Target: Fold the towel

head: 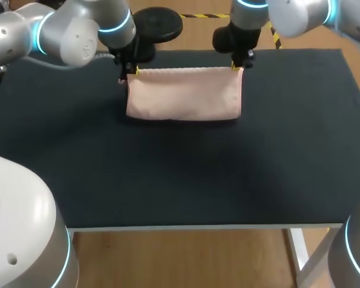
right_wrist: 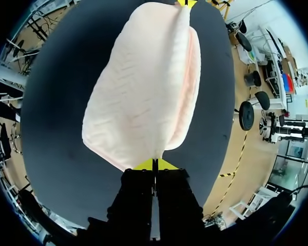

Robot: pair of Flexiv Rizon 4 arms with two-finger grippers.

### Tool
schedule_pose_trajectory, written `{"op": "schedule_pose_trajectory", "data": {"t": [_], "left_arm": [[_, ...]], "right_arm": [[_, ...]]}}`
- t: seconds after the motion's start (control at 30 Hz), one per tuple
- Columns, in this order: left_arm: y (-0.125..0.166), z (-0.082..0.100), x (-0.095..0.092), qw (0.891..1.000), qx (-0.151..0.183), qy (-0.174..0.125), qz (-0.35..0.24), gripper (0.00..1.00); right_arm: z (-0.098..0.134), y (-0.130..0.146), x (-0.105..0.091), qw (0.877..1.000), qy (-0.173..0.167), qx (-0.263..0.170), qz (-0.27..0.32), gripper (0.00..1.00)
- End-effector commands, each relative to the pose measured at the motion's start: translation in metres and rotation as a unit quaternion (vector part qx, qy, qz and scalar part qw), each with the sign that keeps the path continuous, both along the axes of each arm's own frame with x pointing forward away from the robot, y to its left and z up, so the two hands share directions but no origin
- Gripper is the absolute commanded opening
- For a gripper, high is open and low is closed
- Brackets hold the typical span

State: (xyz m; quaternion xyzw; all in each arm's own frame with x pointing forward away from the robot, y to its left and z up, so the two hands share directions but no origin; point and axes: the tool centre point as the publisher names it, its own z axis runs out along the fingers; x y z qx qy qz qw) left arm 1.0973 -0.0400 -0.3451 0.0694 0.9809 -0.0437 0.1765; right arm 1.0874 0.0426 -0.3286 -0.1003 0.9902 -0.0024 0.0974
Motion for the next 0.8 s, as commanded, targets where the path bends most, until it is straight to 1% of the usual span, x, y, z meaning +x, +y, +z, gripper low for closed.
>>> {"op": "schedule_pose_trajectory", "data": {"t": [0.03,0.2,0.23,0.33,0.53,0.67,0.8], "left_arm": [[-0.007,-0.01,0.012,1.0,0.016,0.007,-0.005,0.0],[-0.01,-0.02,0.02,1.0,0.022,0.002,0.003,0.0],[-0.01,-0.022,0.021,1.0,0.026,-0.003,0.003,0.0],[-0.012,-0.028,0.027,1.0,0.027,-0.005,0.011,0.0],[-0.014,-0.037,0.035,0.999,0.026,0.003,0.019,0.0],[-0.016,-0.04,0.039,1.0,0.024,0.006,0.019,0.0],[-0.015,-0.038,0.042,1.0,0.021,0.002,0.022,0.0]], "right_arm": [[-0.013,0.005,0.017,1.0,0.009,-0.006,-0.003,0.0],[-0.024,0.001,0.026,1.0,0.005,-0.001,-0.018,0.0],[-0.026,0.001,0.028,1.0,0.004,-0.001,-0.02,0.0],[-0.027,0.001,0.032,1.0,0.002,0.0,-0.024,0.0],[-0.035,0.001,0.042,1.0,0.0,-0.002,-0.03,0.0],[-0.04,0.002,0.045,0.999,0.001,-0.003,-0.033,0.0],[-0.042,0.005,0.049,0.999,0.002,-0.001,-0.033,0.0]]}}
